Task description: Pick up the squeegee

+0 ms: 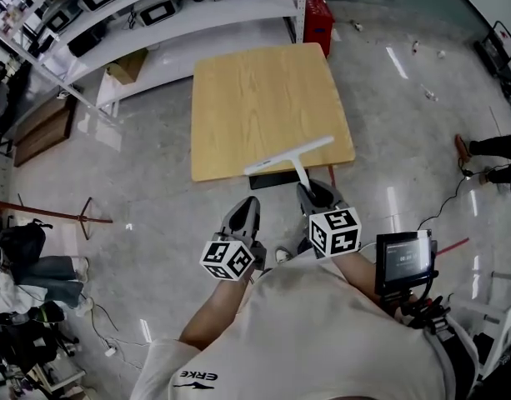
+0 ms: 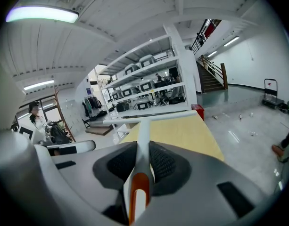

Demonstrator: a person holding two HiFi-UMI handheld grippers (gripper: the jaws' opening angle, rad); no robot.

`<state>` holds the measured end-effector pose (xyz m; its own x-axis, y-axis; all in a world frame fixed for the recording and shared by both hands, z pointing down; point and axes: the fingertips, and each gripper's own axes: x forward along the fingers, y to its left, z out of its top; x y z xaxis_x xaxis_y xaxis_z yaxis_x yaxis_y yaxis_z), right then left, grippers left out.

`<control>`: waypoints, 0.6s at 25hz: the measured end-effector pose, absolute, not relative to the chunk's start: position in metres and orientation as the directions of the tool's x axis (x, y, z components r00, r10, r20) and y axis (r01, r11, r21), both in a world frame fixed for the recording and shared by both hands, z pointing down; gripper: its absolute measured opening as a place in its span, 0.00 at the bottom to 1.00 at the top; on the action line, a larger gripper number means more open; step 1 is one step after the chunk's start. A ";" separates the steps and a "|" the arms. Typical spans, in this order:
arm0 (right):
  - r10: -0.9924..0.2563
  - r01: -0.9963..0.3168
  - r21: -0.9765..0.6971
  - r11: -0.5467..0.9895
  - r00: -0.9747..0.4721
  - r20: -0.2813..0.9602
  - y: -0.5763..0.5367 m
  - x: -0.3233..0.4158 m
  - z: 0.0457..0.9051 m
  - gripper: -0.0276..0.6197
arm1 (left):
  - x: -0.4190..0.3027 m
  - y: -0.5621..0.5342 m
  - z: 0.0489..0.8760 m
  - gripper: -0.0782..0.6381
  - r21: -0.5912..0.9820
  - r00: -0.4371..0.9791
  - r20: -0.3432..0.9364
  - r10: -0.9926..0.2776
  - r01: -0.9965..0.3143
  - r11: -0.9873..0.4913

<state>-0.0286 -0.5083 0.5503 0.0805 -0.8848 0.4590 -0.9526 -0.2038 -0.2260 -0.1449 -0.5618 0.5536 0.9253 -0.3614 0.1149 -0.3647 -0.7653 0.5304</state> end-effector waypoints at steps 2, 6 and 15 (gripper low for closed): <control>-0.885 -0.952 -0.220 -0.210 0.090 0.457 -0.503 -0.024 0.547 0.17 | -0.141 -0.559 0.552 0.12 0.533 0.927 0.112 -0.359 -0.361 -0.765; -0.889 -0.952 -0.213 -0.219 0.105 0.445 -0.499 -0.011 0.538 0.17 | -0.126 -0.555 0.544 0.12 0.534 0.932 0.096 -0.350 -0.345 -0.772; -0.895 -0.949 -0.221 -0.225 0.112 0.432 -0.476 0.022 0.534 0.17 | -0.094 -0.541 0.540 0.12 0.518 0.932 0.096 -0.350 -0.347 -0.782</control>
